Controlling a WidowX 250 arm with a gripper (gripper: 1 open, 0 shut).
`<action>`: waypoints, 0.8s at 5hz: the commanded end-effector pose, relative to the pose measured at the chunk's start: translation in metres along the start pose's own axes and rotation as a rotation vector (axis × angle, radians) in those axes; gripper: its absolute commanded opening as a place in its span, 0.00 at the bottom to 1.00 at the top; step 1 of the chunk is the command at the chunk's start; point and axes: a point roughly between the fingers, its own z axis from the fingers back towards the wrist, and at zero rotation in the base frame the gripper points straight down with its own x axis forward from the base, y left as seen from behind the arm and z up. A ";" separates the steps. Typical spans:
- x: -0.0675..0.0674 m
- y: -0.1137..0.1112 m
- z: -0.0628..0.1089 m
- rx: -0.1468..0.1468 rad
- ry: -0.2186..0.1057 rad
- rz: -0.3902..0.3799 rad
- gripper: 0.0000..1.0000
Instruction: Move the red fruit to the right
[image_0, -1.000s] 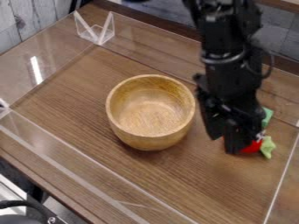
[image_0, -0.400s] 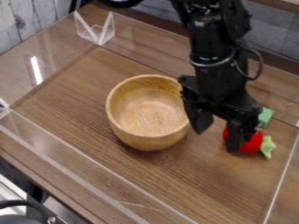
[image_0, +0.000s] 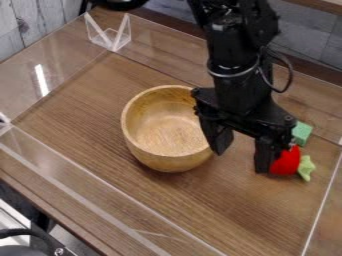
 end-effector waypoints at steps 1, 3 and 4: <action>0.003 0.001 0.000 0.004 -0.041 0.027 1.00; 0.001 0.011 -0.013 0.023 -0.053 0.101 1.00; 0.003 0.019 -0.013 0.029 -0.051 0.107 1.00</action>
